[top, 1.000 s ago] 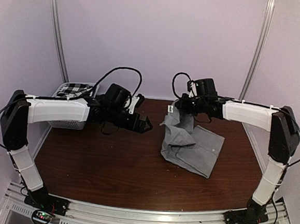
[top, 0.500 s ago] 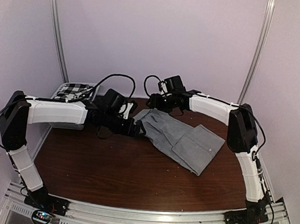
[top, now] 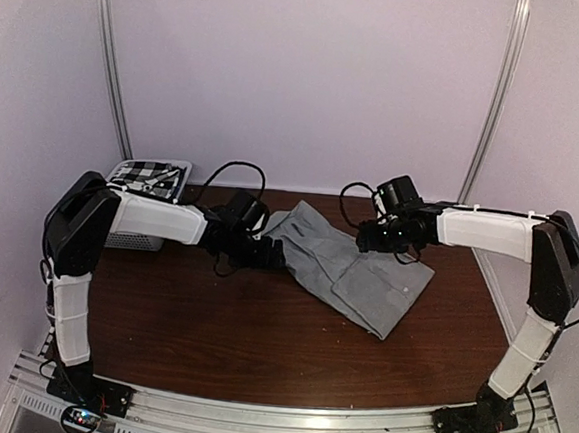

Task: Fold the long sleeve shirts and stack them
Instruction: Flatten out the square-folded shirt at the center of the board.

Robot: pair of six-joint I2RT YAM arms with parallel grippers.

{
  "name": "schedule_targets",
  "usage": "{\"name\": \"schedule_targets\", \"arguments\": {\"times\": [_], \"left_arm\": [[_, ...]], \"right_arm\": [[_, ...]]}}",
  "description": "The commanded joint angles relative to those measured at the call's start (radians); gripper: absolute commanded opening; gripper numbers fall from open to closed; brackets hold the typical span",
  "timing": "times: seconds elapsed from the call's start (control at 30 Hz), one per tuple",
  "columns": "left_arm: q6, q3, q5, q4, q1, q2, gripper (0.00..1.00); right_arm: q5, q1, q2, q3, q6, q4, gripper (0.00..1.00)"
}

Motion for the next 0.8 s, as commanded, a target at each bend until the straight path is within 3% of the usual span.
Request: {"name": "schedule_targets", "arguments": {"times": [0.0,0.23,0.47,0.6,0.77], "left_arm": [[-0.07,0.071,-0.088,0.077,0.023,0.078,0.84],[-0.061,0.145,-0.099,0.092,0.058,0.16,0.72],[-0.02,0.206,-0.074,0.088,0.09,0.222,0.57],[0.019,0.248,-0.064,0.07,0.113,0.242,0.54],[0.115,0.369,0.0,0.027,0.158,0.302,0.54]], "right_arm": [[0.071,0.01,-0.081,-0.19,0.0,0.063,0.66],[0.141,0.026,-0.126,-0.364,0.021,0.097,0.6],[0.179,0.123,-0.08,-0.434,0.048,0.096,0.52],[0.128,0.24,-0.062,-0.437,0.119,0.074,0.45],[-0.029,0.447,-0.015,-0.333,0.26,0.148,0.44]]}}
